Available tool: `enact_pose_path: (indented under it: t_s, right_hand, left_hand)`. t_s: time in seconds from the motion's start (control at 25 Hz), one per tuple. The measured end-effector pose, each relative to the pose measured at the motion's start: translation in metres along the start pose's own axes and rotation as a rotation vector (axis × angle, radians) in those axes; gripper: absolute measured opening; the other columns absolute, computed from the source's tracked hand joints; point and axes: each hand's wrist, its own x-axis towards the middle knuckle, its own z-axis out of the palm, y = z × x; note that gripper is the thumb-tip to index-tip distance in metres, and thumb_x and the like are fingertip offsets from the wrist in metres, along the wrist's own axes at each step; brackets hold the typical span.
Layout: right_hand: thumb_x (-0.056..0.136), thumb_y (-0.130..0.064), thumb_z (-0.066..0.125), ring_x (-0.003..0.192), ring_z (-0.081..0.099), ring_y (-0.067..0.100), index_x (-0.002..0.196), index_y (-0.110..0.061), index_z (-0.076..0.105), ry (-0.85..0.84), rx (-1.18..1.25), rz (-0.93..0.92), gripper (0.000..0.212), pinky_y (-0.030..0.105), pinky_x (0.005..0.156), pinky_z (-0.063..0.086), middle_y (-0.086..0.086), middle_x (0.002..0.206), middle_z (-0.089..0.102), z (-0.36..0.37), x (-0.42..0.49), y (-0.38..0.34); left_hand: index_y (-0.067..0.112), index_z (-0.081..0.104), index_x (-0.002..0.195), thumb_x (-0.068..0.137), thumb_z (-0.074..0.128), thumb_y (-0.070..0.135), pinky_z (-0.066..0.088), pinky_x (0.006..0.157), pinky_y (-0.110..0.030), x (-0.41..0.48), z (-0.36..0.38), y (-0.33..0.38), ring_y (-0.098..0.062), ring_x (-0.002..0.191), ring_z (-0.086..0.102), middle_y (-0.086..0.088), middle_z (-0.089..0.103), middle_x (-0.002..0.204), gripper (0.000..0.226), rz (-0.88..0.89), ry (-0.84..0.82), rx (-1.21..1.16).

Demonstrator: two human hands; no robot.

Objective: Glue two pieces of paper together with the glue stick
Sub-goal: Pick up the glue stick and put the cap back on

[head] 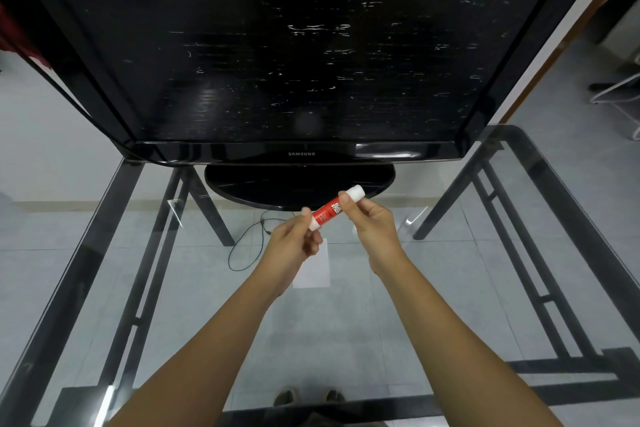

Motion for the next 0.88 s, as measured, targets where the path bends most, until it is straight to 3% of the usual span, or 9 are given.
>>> enact_pose_path:
  t_s: [0.08, 0.16, 0.24, 0.36, 0.52, 0.6, 0.72, 0.8, 0.88]
  right_hand:
    - [0.084, -0.038, 0.062, 0.087, 0.059, 0.000, 0.098, -0.018, 0.070, -0.020, -0.007, -0.003, 0.025, 0.012, 0.071, 0.037, -0.007, 0.086, 0.066, 0.002, 0.000, -0.001]
    - [0.084, -0.038, 0.062, 0.086, 0.059, -0.001, 0.098, -0.020, 0.069, -0.018, -0.004, -0.002, 0.024, 0.011, 0.070, 0.036, -0.008, 0.086, 0.066, 0.003, 0.000, -0.001]
    - [0.084, -0.038, 0.062, 0.083, 0.059, -0.001, 0.094, -0.022, 0.069, -0.002, 0.005, -0.009, 0.020, 0.012, 0.069, 0.037, -0.009, 0.083, 0.065, 0.003, 0.001, -0.003]
    - [0.083, -0.039, 0.062, 0.080, 0.058, 0.002, 0.088, -0.023, 0.069, 0.011, -0.001, -0.015, 0.018, 0.013, 0.068, 0.038, -0.007, 0.079, 0.063, 0.002, 0.002, -0.003]
    - [0.084, -0.038, 0.062, 0.087, 0.059, 0.000, 0.097, -0.022, 0.069, -0.024, -0.020, -0.002, 0.022, 0.010, 0.070, 0.036, -0.008, 0.086, 0.066, 0.004, 0.002, 0.002]
    - [0.084, -0.037, 0.062, 0.088, 0.059, -0.002, 0.101, -0.022, 0.069, -0.032, -0.032, 0.002, 0.023, 0.009, 0.070, 0.035, -0.009, 0.089, 0.067, 0.004, 0.001, 0.004]
    - [0.085, -0.037, 0.061, 0.084, 0.058, 0.001, 0.094, -0.025, 0.069, -0.009, -0.053, 0.001, 0.017, 0.009, 0.068, 0.037, -0.008, 0.084, 0.064, 0.002, 0.002, 0.006]
    - [0.084, -0.038, 0.061, 0.079, 0.058, 0.003, 0.084, -0.027, 0.068, 0.005, -0.066, 0.004, 0.013, 0.010, 0.066, 0.038, -0.007, 0.077, 0.062, 0.000, 0.003, 0.006]
    - [0.085, -0.038, 0.061, 0.079, 0.058, 0.005, 0.082, -0.025, 0.067, 0.005, -0.071, 0.008, 0.014, 0.011, 0.067, 0.037, -0.007, 0.075, 0.061, -0.002, 0.003, 0.007]
  left_hand:
    - [0.013, 0.057, 0.073, 0.093, 0.037, 0.052, 0.039, 0.056, -0.022, 0.004, 0.002, 0.003, -0.009, 0.049, 0.043, 0.000, 0.049, 0.055, 0.048, -0.144, 0.039, 0.018]
    - [0.013, 0.058, 0.075, 0.093, 0.036, 0.053, 0.038, 0.055, -0.022, 0.006, 0.002, 0.006, -0.010, 0.049, 0.043, -0.001, 0.051, 0.056, 0.049, -0.181, 0.064, -0.021]
    - [0.015, 0.060, 0.091, 0.094, 0.040, 0.046, 0.045, 0.066, -0.023, 0.005, 0.003, 0.003, -0.012, 0.060, 0.051, -0.002, 0.058, 0.069, 0.037, -0.065, 0.042, -0.117]
    - [0.016, 0.059, 0.095, 0.093, 0.045, 0.040, 0.046, 0.073, -0.022, 0.003, 0.000, -0.002, -0.010, 0.066, 0.051, 0.001, 0.056, 0.072, 0.029, 0.092, 0.029, 0.031]
    - [0.012, 0.056, 0.074, 0.092, 0.035, 0.055, 0.037, 0.052, -0.022, 0.007, 0.001, 0.001, -0.009, 0.047, 0.038, 0.001, 0.047, 0.054, 0.051, -0.167, 0.052, 0.077]
    - [0.012, 0.056, 0.072, 0.092, 0.033, 0.056, 0.036, 0.050, -0.022, 0.008, 0.005, 0.001, -0.010, 0.046, 0.040, 0.000, 0.049, 0.052, 0.054, -0.267, 0.099, 0.036]
    - [0.012, 0.059, 0.094, 0.094, 0.040, 0.046, 0.045, 0.063, -0.024, 0.006, 0.008, -0.009, -0.013, 0.057, 0.050, -0.003, 0.058, 0.065, 0.039, -0.114, 0.091, -0.107]
    - [0.012, 0.056, 0.099, 0.094, 0.045, 0.038, 0.046, 0.069, -0.024, 0.001, 0.006, -0.016, -0.013, 0.063, 0.050, 0.000, 0.056, 0.069, 0.029, 0.036, 0.028, -0.006]
    - [0.012, 0.056, 0.096, 0.094, 0.042, 0.042, 0.044, 0.066, -0.022, 0.000, 0.003, -0.018, -0.011, 0.059, 0.045, 0.003, 0.052, 0.063, 0.033, 0.053, -0.006, 0.090]
